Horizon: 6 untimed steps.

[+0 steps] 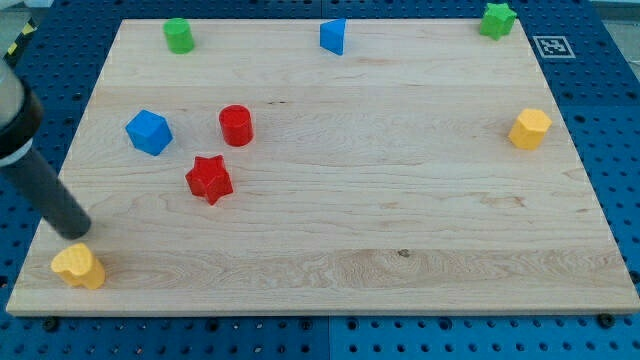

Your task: Slightly adjust the red star below the red circle

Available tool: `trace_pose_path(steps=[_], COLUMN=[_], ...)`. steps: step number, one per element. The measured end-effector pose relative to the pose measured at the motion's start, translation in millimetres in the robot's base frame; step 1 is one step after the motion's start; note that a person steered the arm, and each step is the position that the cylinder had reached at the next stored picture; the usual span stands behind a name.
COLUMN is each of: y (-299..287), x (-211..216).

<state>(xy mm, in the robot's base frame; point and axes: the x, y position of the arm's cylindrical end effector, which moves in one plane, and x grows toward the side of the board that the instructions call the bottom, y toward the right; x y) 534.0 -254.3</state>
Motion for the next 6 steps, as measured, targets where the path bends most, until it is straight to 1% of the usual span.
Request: trace_pose_path(steps=[1, 2, 3, 4, 5, 6], y=[23, 31, 46, 70, 74, 99], x=[-32, -55, -67, -69, -29, -24])
